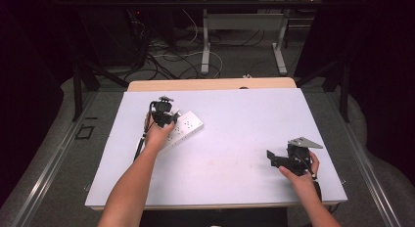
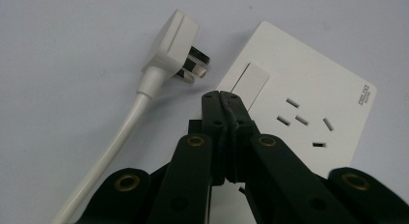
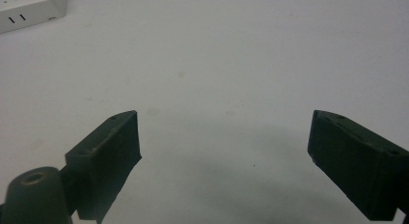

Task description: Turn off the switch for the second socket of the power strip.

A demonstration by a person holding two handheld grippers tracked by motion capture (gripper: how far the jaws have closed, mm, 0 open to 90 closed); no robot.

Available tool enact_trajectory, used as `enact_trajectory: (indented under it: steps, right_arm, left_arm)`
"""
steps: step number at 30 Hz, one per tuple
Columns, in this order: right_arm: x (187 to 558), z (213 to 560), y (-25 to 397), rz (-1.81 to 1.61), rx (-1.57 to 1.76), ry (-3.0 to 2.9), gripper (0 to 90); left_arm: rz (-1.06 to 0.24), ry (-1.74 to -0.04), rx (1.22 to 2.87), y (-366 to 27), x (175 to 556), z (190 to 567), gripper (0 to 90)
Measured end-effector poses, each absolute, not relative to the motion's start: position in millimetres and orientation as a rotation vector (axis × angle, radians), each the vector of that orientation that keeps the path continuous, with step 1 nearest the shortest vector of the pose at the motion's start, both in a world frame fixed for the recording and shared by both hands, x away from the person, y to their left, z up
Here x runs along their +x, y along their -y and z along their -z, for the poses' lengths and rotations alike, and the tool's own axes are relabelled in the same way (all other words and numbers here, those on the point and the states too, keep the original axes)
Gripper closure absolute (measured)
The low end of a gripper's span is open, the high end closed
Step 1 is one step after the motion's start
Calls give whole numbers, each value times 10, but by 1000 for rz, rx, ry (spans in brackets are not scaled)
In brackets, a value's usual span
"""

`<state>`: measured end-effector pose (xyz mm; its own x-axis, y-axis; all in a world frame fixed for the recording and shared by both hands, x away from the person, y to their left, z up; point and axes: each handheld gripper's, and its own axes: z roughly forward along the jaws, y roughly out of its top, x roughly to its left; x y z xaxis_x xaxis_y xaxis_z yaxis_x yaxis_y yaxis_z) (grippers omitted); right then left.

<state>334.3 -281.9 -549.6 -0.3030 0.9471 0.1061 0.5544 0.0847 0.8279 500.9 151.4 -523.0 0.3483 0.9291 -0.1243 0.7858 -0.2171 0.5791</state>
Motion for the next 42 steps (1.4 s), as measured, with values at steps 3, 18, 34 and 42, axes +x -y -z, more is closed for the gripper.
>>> enact_trajectory:
  steps: [3, 18, 34, 42]
  right_arm:
    - [3338, 5493, 2817, -1119, 1481, -1902, 106]
    - [3343, 5500, 2835, -1119, 1490, -1893, 108]
    - [3337, 5491, 2844, -1126, 1496, -1883, 110]
    - [3336, 5491, 2840, -1125, 1494, -1877, 110]
  left_arm:
    - [-353, -1479, 2065, -1507, 5004, 5234, 898]
    - [-385, -1439, 2067, -1473, 4994, 5255, 828]
    - [-386, -1409, 2056, -1493, 4993, 5231, 669]
    - [-383, -1396, 2037, -1503, 4977, 5192, 599]
